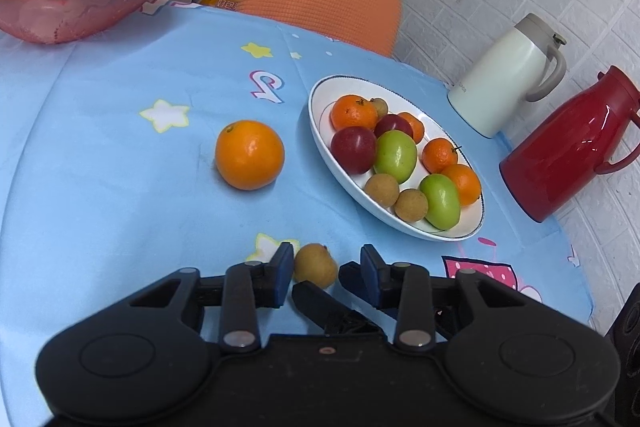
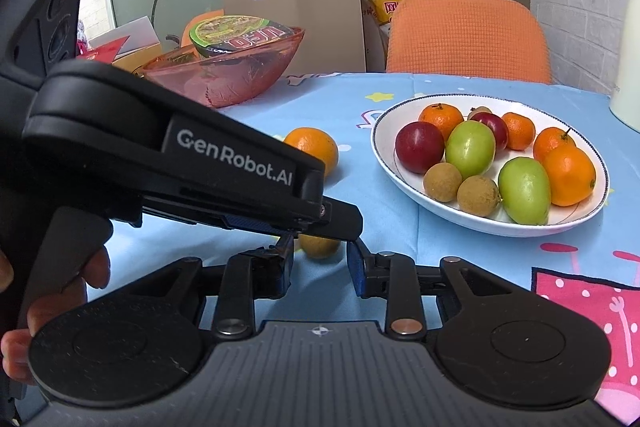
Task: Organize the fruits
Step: 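Carry the kiwi onto the white plate and open the left tool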
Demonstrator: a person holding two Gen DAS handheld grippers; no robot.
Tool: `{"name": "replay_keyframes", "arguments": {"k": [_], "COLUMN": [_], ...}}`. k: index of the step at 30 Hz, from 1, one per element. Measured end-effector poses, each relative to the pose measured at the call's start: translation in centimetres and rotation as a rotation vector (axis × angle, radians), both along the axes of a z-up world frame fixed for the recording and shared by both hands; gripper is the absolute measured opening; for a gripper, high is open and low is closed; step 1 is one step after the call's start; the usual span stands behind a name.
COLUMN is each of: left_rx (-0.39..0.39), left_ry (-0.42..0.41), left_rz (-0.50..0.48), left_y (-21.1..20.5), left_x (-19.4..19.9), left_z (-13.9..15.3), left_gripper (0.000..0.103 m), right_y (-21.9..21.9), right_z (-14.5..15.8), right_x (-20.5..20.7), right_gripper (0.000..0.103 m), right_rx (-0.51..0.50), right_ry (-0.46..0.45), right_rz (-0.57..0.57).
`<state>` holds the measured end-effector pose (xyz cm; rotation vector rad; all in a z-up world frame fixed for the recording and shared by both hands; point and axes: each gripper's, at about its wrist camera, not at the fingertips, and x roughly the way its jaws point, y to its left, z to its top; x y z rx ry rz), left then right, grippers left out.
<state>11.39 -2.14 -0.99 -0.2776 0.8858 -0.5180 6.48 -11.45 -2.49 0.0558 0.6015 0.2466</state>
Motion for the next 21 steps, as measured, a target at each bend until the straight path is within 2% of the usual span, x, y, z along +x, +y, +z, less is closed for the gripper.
{"name": "replay_keyframes", "arguments": {"k": [5,9,11,16,21], "left_rx": [0.011,0.008,0.008,0.004,-0.023], "left_ry": [-0.004,-0.003,-0.008,-0.056,-0.125], "left_rz": [0.009,0.027,0.033,0.01,-0.042], "left_y": [-0.1,0.0,-0.1,-1.3,-3.9], "left_x": [0.0,0.1,-0.1,-0.9,-0.6], "left_z": [-0.1,-0.4,-0.3,1.4,3.8], "left_gripper": [0.042,0.041,0.042,0.042,0.042], "right_y": [-0.1,-0.5,-0.7,-1.6,-4.2], "right_z": [-0.1,-0.1,-0.1,0.9,2.8], "right_x": [0.4,0.4,0.3,-1.3,-1.7], "right_gripper": [0.05,0.042,0.042,0.042,0.042], "right_rx": [0.014,0.029,0.04,0.03,0.051], "right_ry": [0.015,0.017,0.012,-0.062,-0.139], "right_rz": [0.005,0.001,-0.002,-0.028,-0.084]}}
